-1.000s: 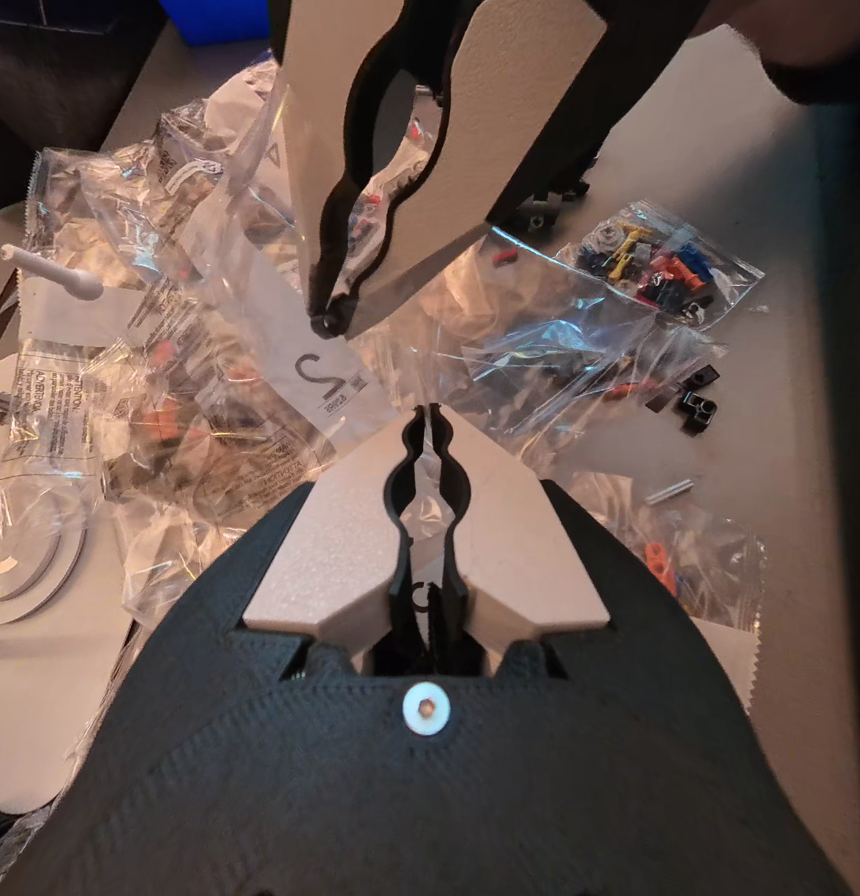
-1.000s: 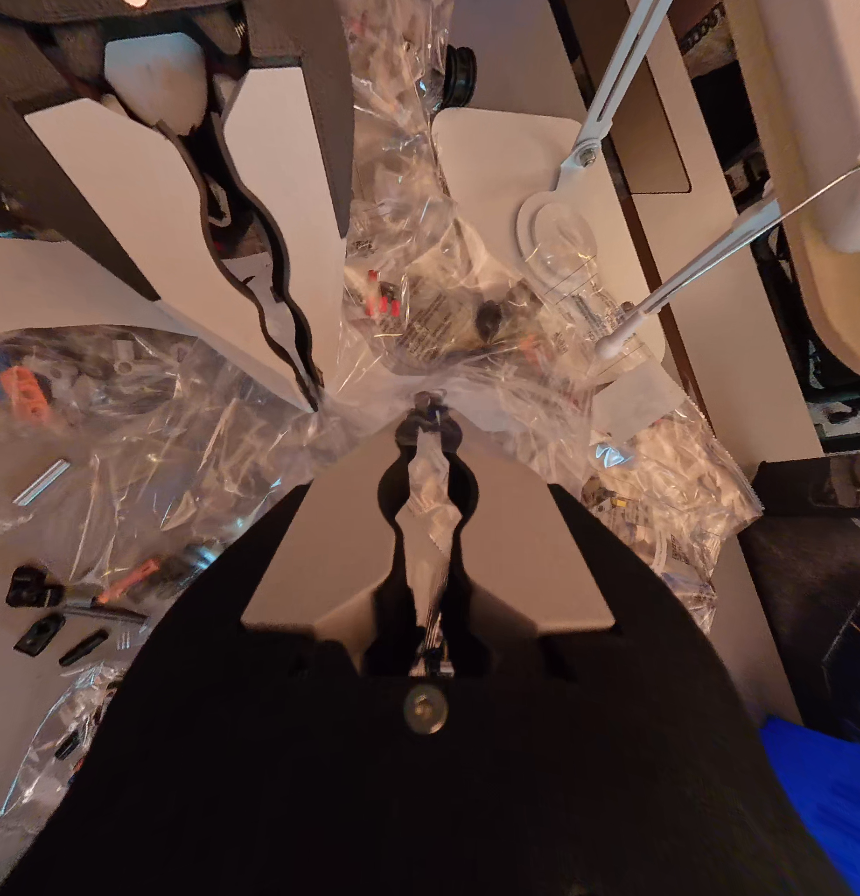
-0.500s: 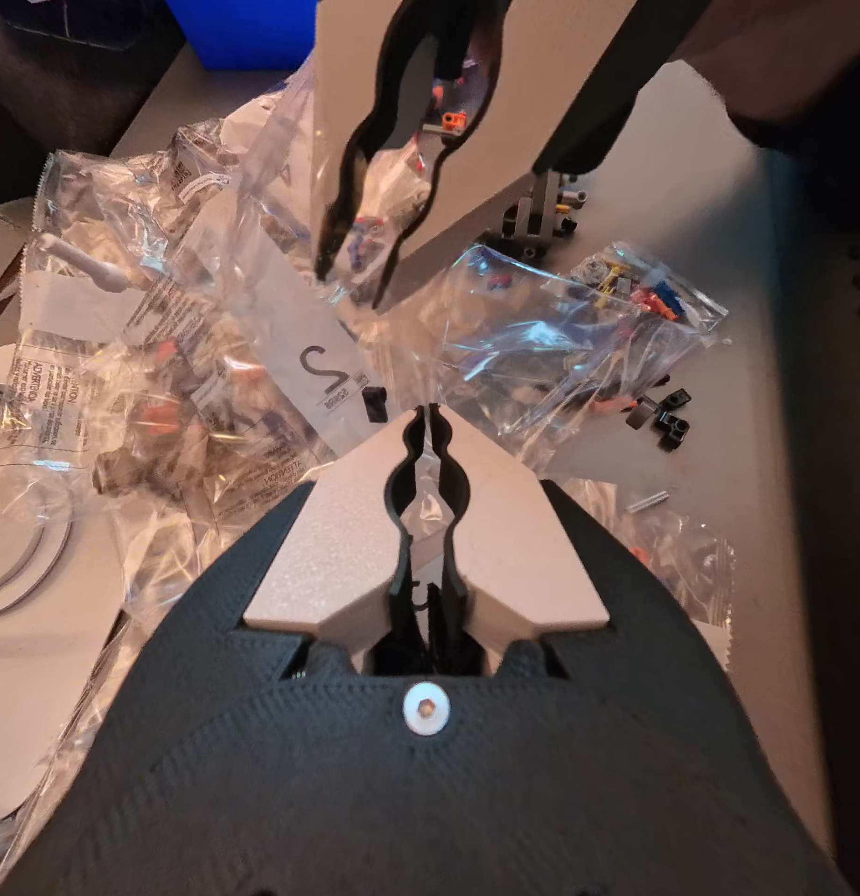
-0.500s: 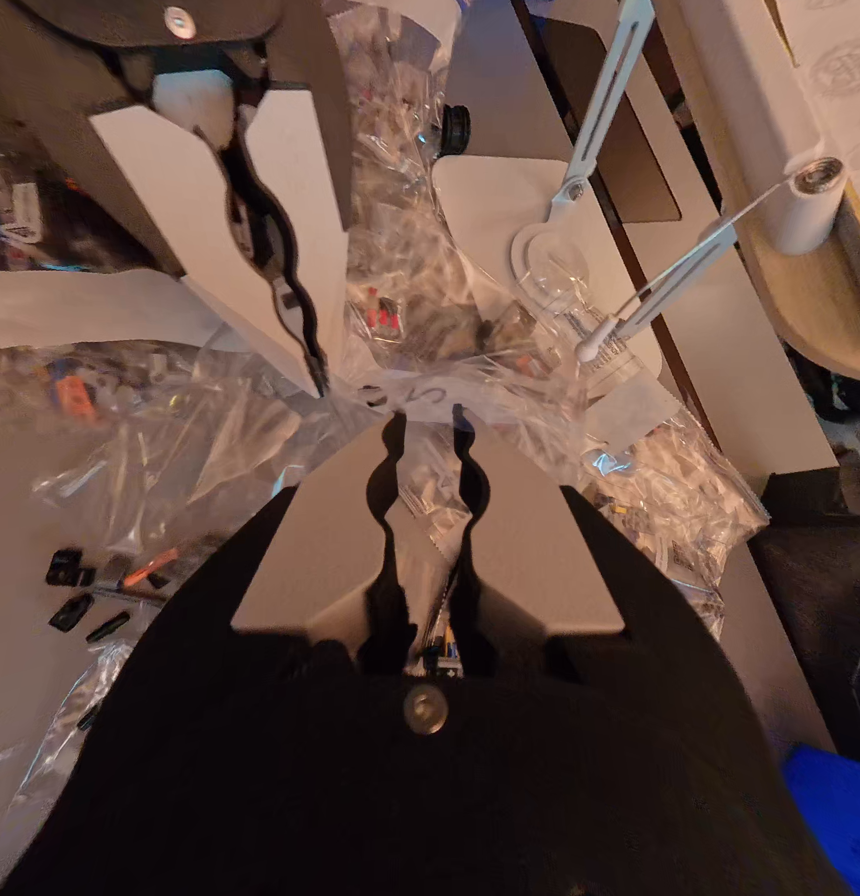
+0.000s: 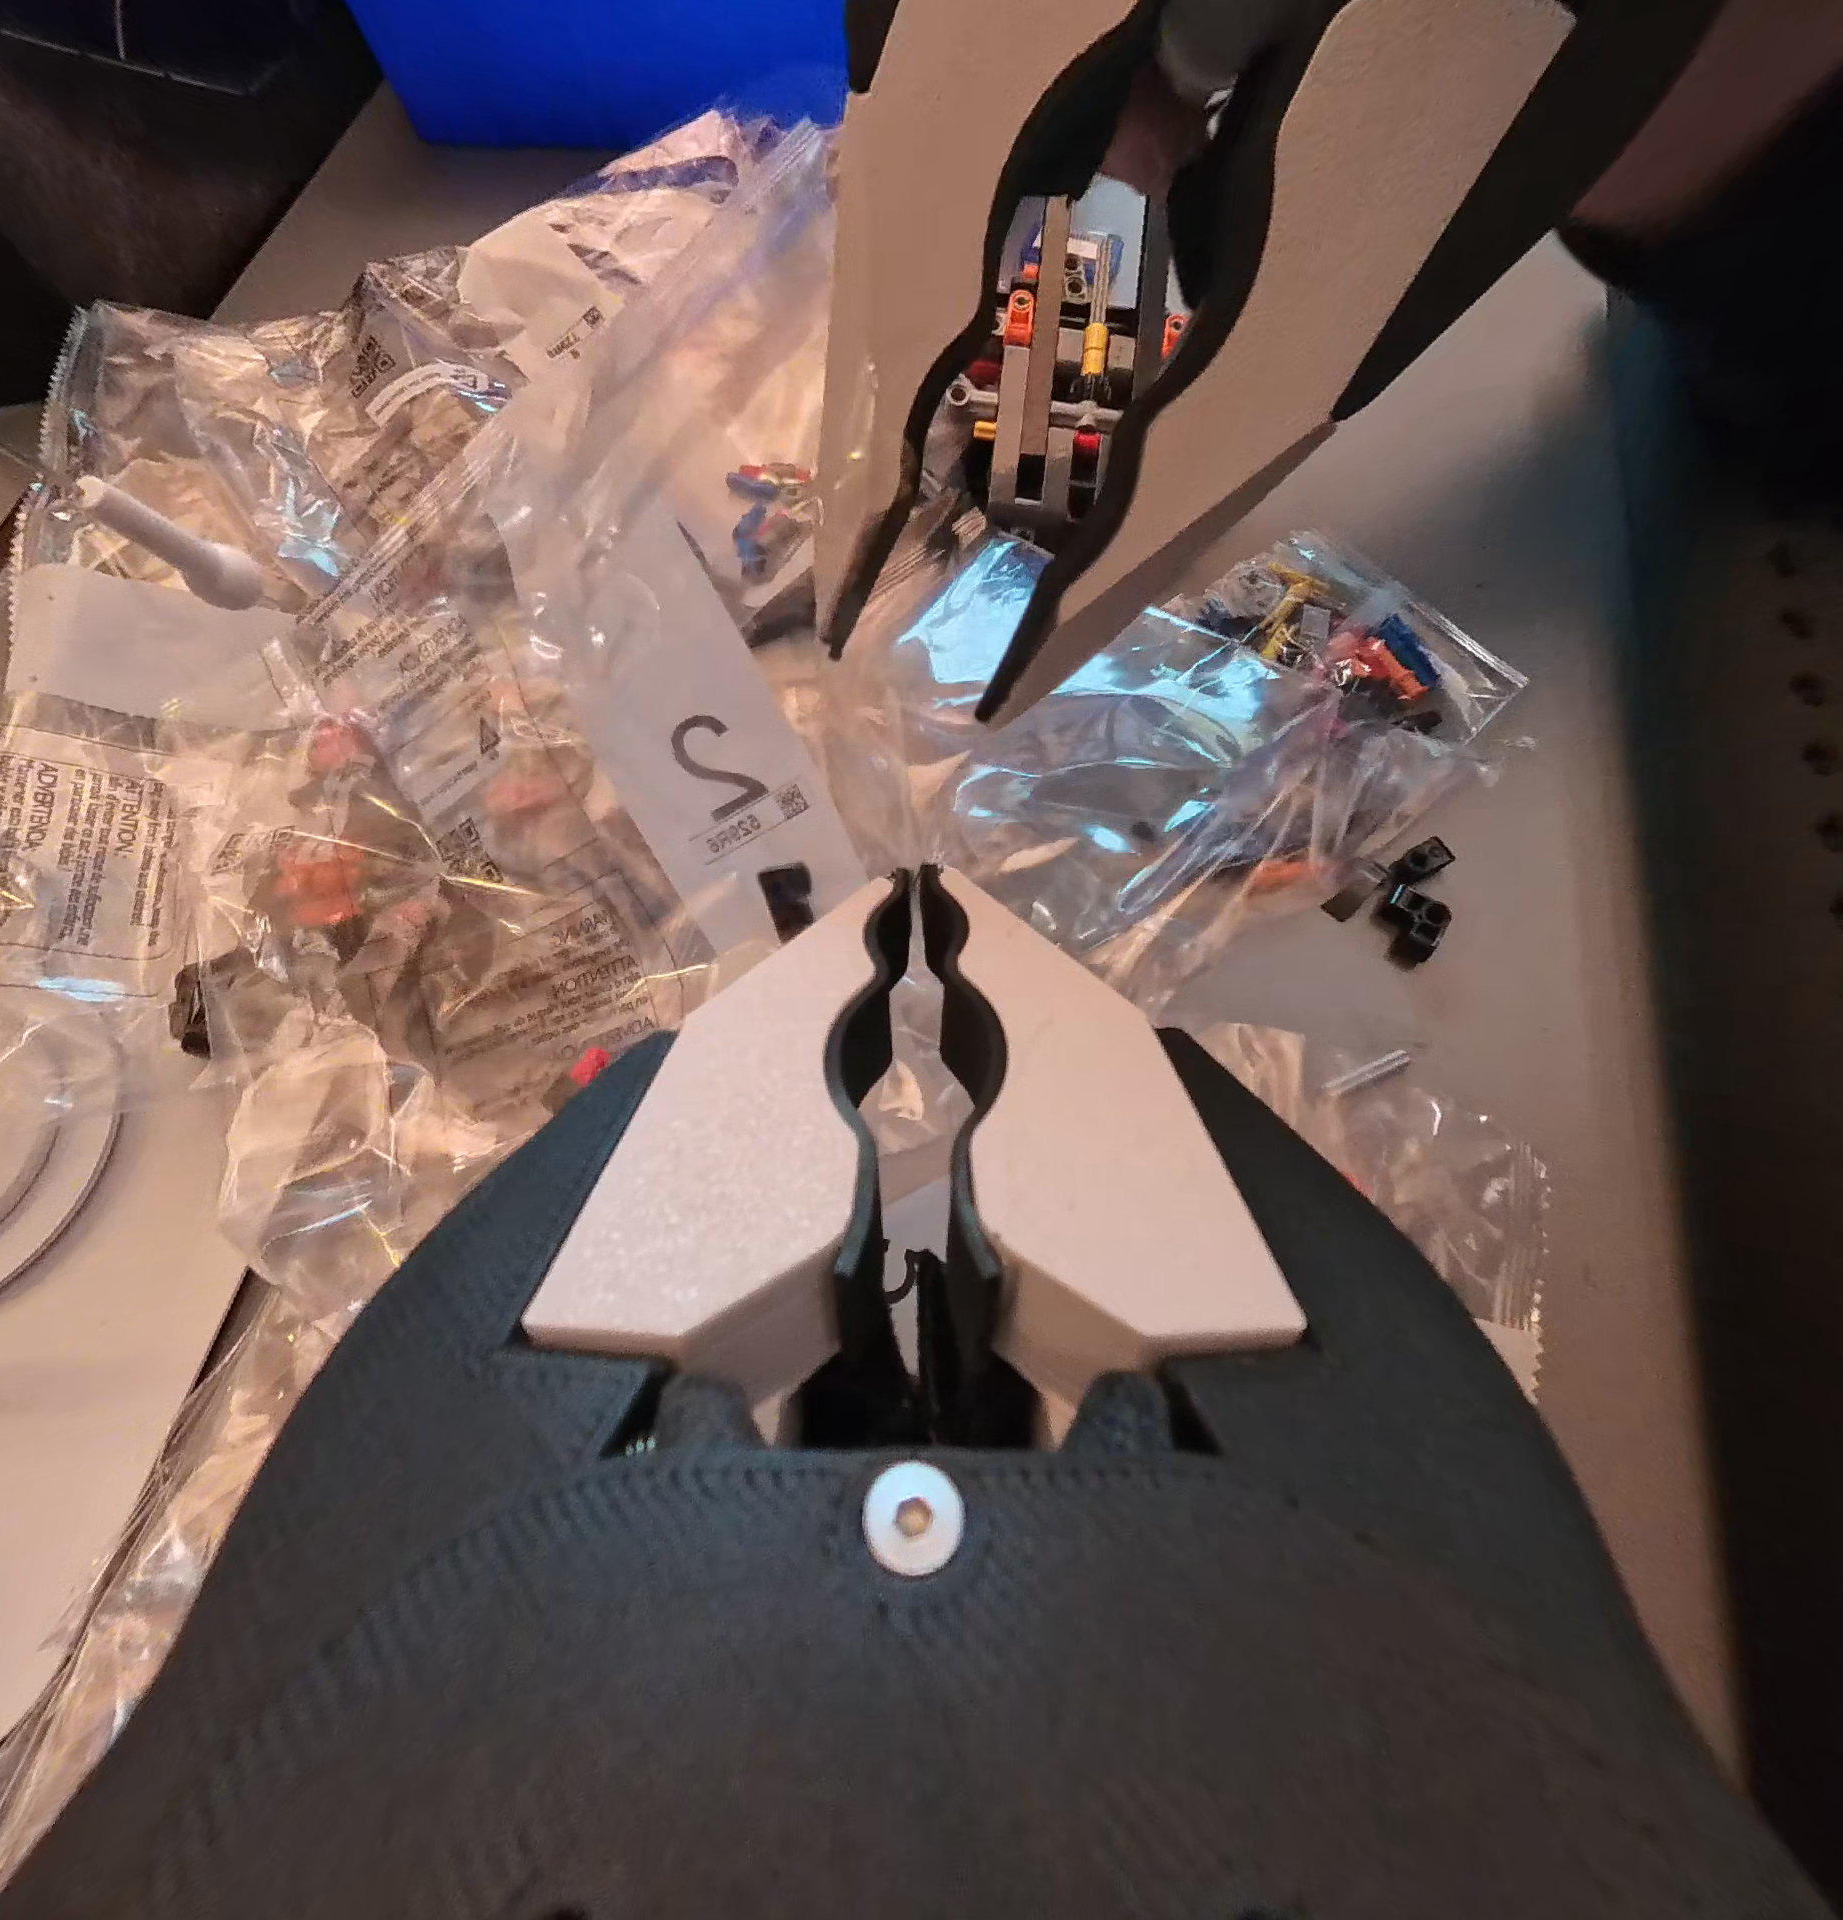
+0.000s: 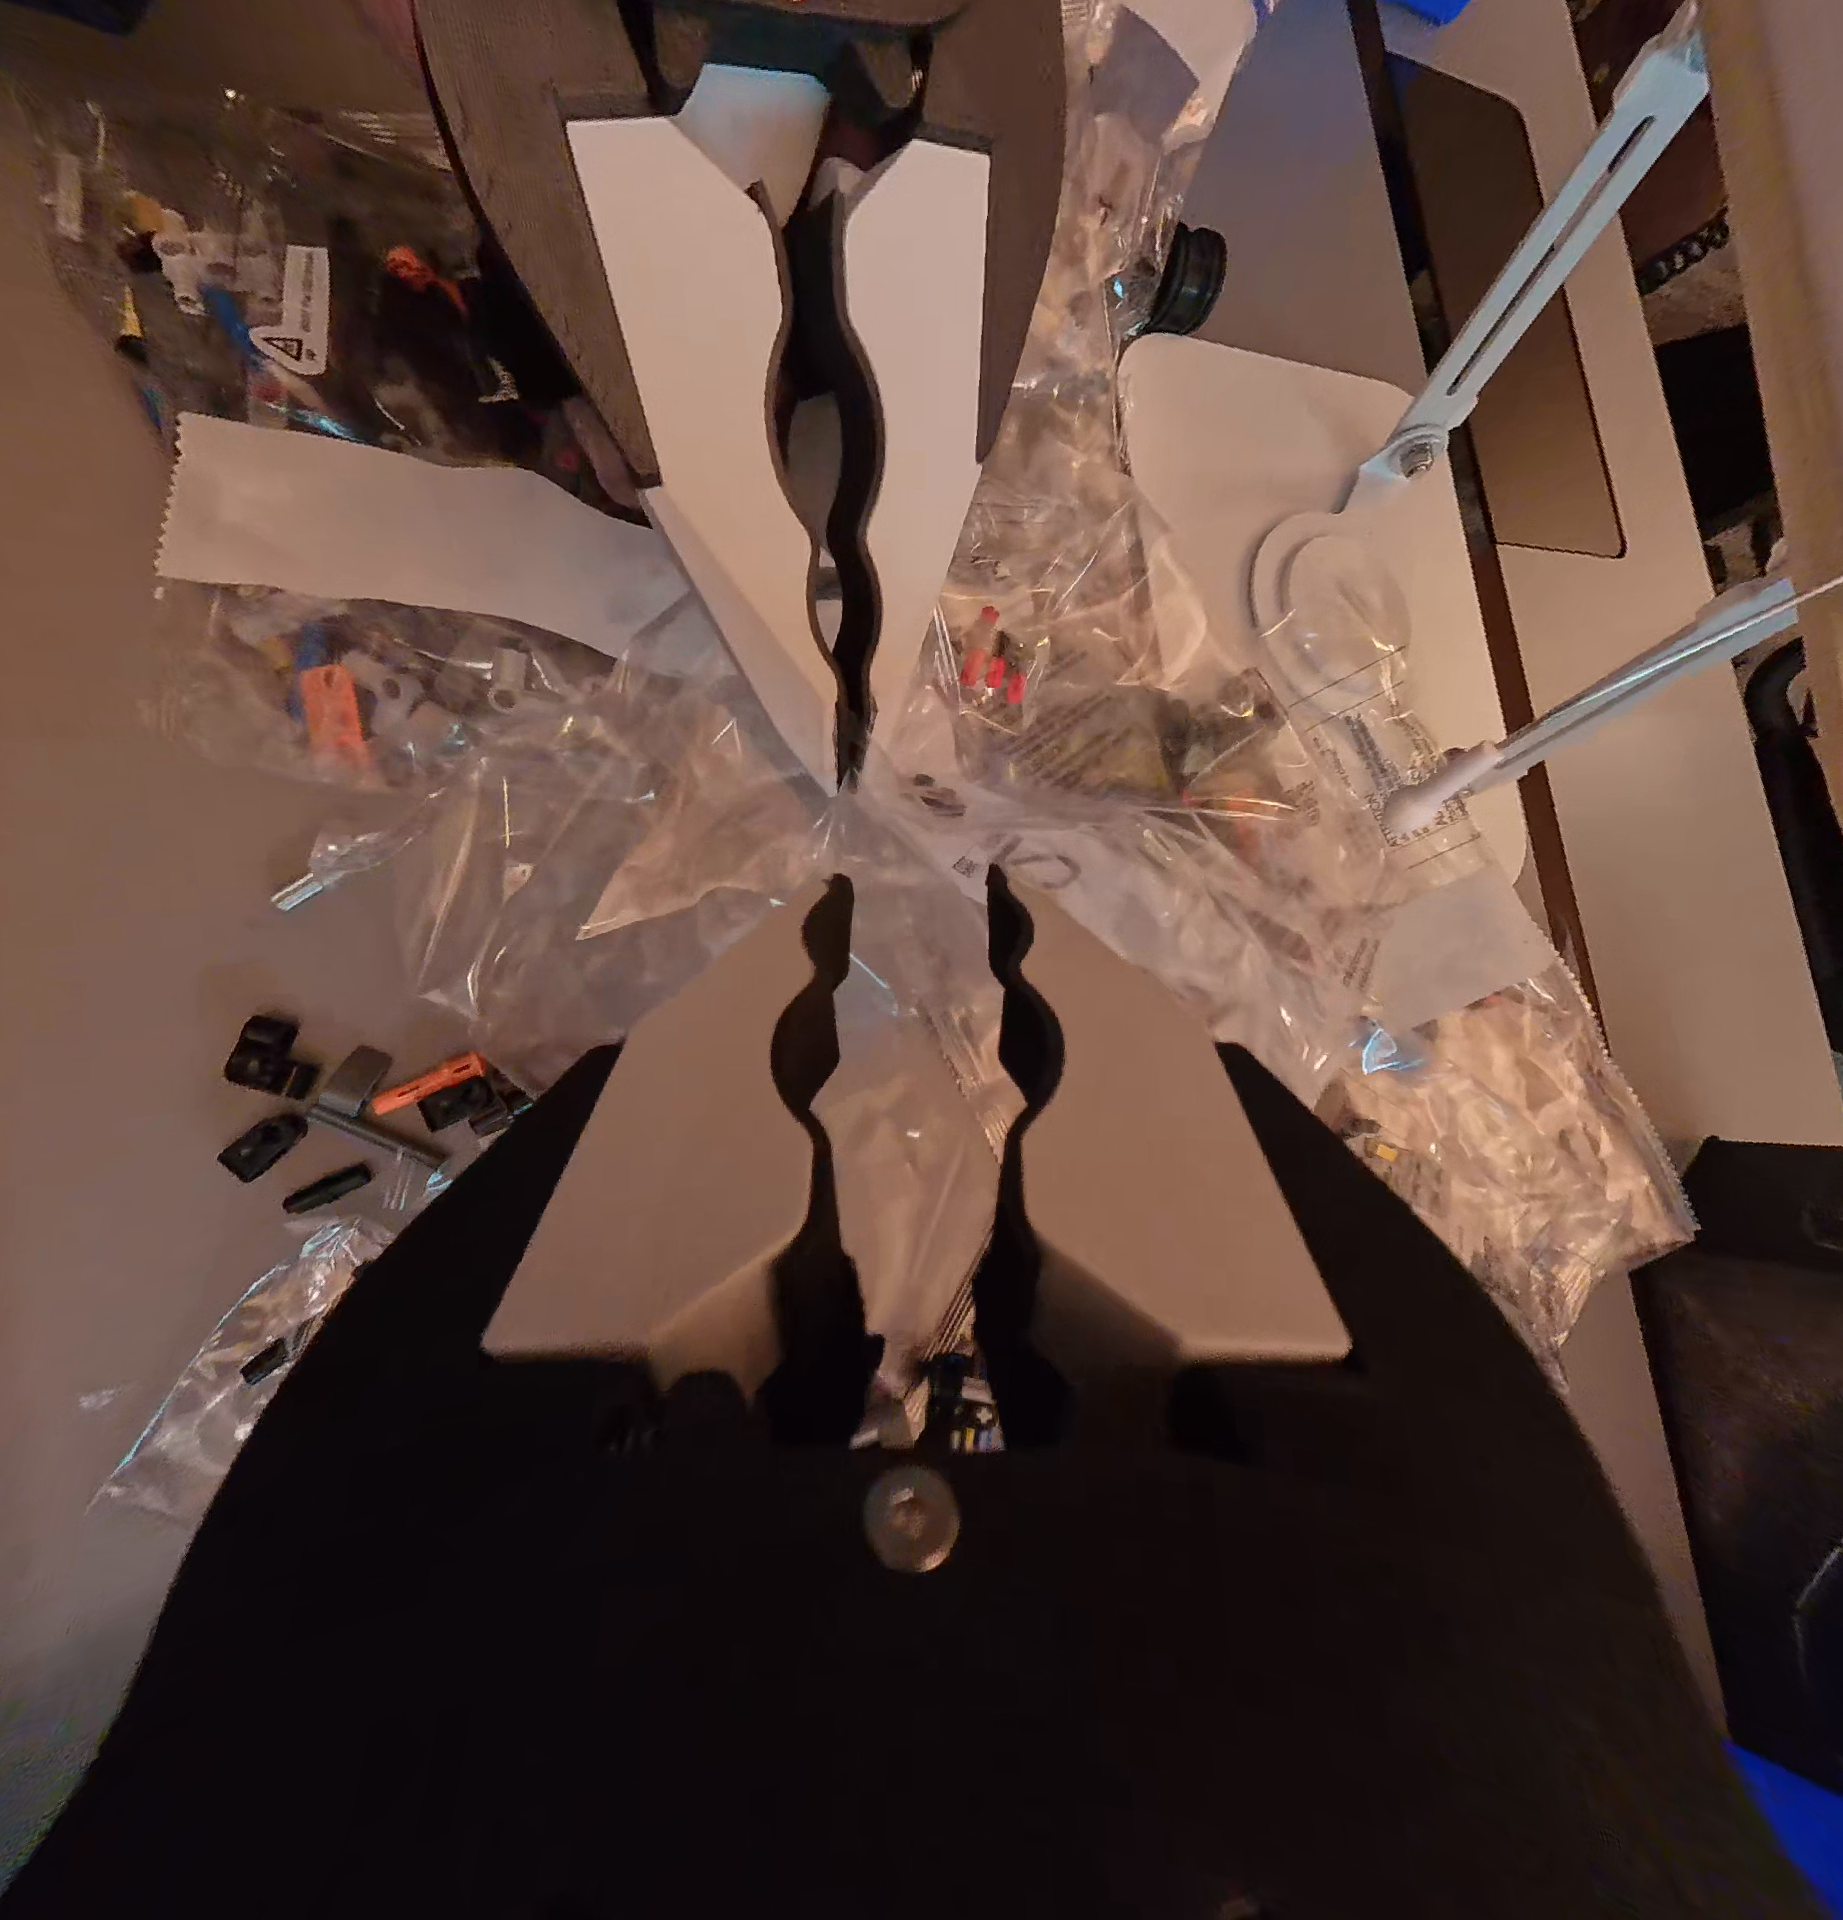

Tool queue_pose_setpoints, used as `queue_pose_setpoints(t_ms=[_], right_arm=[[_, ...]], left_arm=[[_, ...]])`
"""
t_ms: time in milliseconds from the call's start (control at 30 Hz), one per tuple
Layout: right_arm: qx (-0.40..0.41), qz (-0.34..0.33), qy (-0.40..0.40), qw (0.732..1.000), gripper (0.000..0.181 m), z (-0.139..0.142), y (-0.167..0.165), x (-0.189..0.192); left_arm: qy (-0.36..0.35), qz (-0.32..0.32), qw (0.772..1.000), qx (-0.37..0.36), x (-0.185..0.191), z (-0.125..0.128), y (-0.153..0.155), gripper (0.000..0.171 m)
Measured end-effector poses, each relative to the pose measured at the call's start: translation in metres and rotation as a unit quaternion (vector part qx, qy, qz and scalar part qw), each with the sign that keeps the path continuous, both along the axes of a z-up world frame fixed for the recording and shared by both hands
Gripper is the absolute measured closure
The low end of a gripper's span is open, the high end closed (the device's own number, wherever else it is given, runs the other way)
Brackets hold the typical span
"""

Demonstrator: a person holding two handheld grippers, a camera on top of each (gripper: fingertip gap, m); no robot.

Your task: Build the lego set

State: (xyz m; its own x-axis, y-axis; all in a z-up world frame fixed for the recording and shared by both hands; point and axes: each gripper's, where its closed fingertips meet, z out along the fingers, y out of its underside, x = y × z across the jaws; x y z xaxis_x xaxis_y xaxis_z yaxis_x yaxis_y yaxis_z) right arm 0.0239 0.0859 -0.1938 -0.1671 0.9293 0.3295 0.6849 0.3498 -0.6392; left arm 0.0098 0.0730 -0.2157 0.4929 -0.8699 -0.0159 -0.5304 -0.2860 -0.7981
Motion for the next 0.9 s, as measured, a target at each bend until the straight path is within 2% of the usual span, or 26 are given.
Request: queue_pose_setpoints(t_ms=[333,500,567,733,900], right_arm=[[0.018,0.011,-0.017,1.000,0.150,-0.006,-0.002,0.002],[0.045,-0.004,-0.042,0.998,0.164,-0.018,0.006,0.001],[0.062,-0.006,-0.049,0.997,0.181,-0.021,0.008,0.001],[0.063,-0.003,-0.040,0.997,0.181,-0.016,0.007,0.001],[0.057,-0.003,-0.024,0.998,0.181,-0.009,0.007,0.001]], left_arm=[[-0.001,0.001,1.000,-0.001,-0.001,0.000,0.000,0.171],[-0.004,0.002,1.000,-0.003,-0.001,0.000,0.001,0.170],[-0.010,-0.003,1.000,-0.007,0.000,0.001,-0.001,0.169],[-0.015,-0.004,1.000,-0.009,-0.001,0.003,-0.002,0.166],[-0.016,-0.001,1.000,-0.002,-0.002,0.005,-0.001,0.171]])
